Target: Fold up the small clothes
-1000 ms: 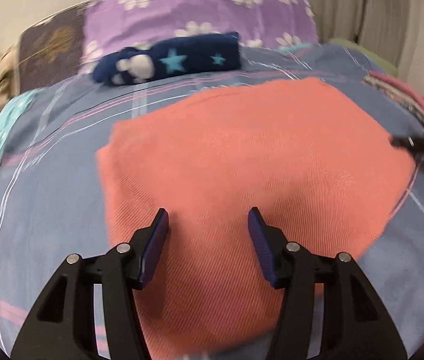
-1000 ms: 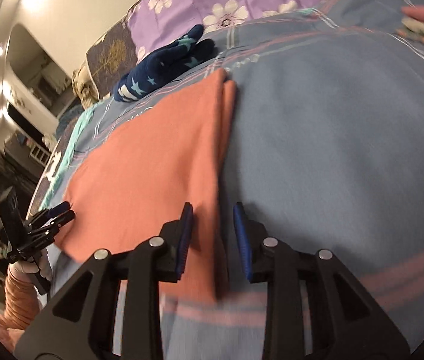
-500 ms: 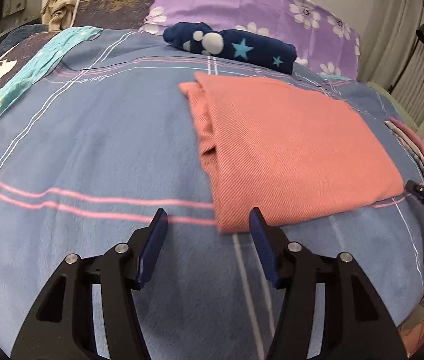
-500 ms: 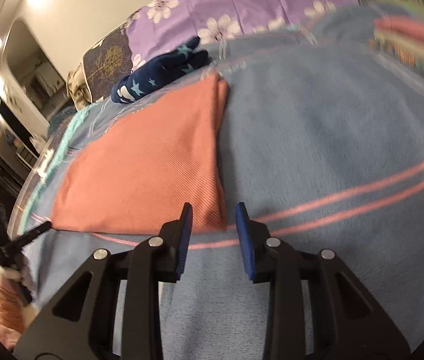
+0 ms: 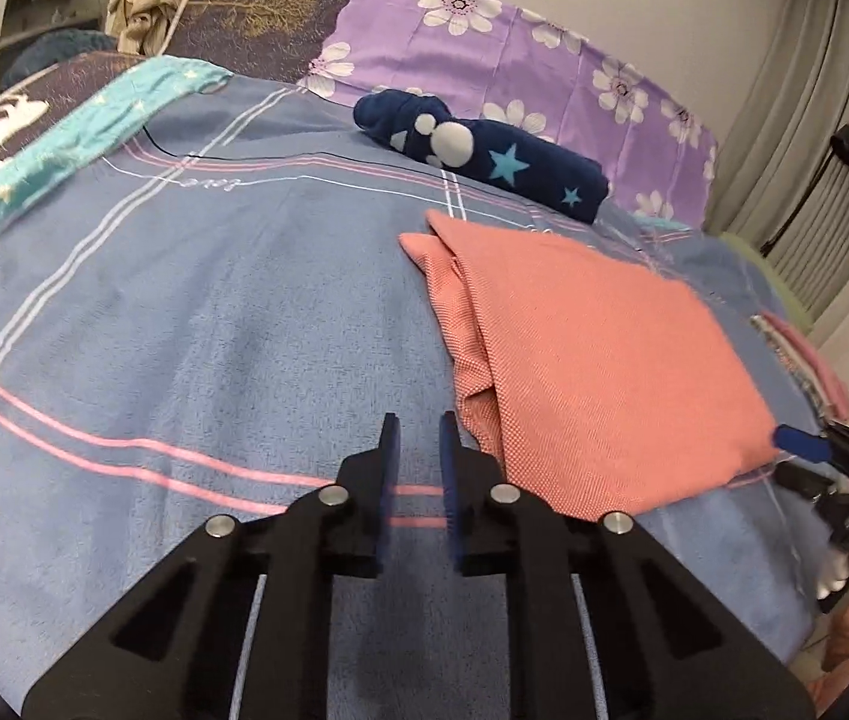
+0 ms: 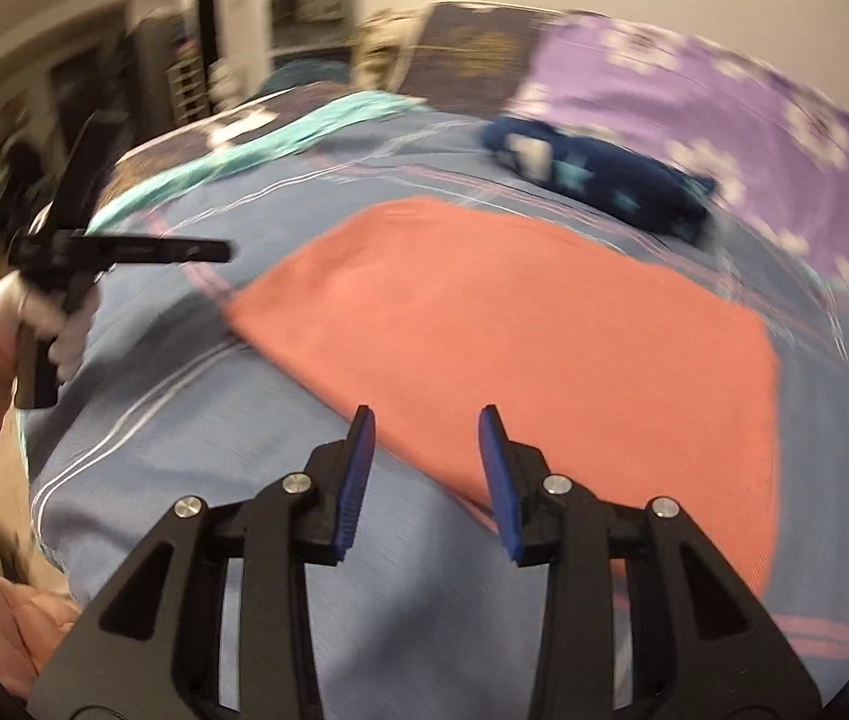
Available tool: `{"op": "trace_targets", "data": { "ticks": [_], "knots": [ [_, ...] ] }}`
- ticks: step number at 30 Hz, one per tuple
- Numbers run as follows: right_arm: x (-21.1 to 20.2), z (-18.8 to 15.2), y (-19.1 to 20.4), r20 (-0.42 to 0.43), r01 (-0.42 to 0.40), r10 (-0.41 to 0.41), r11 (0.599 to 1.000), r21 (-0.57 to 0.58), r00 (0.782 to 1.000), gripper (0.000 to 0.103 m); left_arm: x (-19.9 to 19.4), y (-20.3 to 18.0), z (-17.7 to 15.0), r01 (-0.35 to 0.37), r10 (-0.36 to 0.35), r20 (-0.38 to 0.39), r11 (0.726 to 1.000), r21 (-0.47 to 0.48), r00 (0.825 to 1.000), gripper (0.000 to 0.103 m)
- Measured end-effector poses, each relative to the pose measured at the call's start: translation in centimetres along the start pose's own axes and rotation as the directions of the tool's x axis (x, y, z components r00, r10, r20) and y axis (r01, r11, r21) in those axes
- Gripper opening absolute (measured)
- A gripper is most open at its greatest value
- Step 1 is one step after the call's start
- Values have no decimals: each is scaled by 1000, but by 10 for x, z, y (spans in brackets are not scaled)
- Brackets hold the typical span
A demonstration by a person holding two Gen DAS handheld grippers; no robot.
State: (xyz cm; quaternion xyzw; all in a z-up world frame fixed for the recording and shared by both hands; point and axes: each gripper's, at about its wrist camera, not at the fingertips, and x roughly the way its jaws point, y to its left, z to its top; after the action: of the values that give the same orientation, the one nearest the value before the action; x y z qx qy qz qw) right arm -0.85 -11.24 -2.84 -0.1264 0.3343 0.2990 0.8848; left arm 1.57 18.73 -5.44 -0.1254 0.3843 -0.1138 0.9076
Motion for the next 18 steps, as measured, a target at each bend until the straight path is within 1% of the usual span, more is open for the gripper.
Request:
{"op": "trace_targets", "data": {
  "ticks": [2,3,5,7,9,10,12,14,18],
  "knots": [
    [15,18,6,-13,-13,12,999,-33,1000,36,5,4,-3,51,-51,-10,999,-12,999,14],
    [20,24,5,-21,-19,18,999,-28,1000,36,9,5,-4,59,-59,-17,998,-11,998,14],
    [39,50,-6,-52,-43,44,999,12,998,36,20,9,-5,65,-65,-37,998,-2,997,14],
    [51,70,-12,-73,-44,47,998,39,996,33,31,14,-3,107,-108,-60,994,-18,992,15],
    [74,99,-15,-101,-34,37,999,34,994,33,40,18,3,163,-166,-68,986,-44,984,19],
    [86,113,-14,-113,-33,35,999,20,993,33,41,18,5,176,-179,-67,983,-49,982,21],
    [109,135,-8,-140,-37,37,999,-1,989,33,45,18,9,205,-208,-62,978,-46,976,30],
    [133,156,1,-162,-46,42,999,-19,986,33,50,14,12,233,-235,-72,972,-32,969,35],
    [171,184,18,-206,-67,55,996,-51,977,33,60,10,18,264,-264,-96,964,-20,960,37]
  ]
}}
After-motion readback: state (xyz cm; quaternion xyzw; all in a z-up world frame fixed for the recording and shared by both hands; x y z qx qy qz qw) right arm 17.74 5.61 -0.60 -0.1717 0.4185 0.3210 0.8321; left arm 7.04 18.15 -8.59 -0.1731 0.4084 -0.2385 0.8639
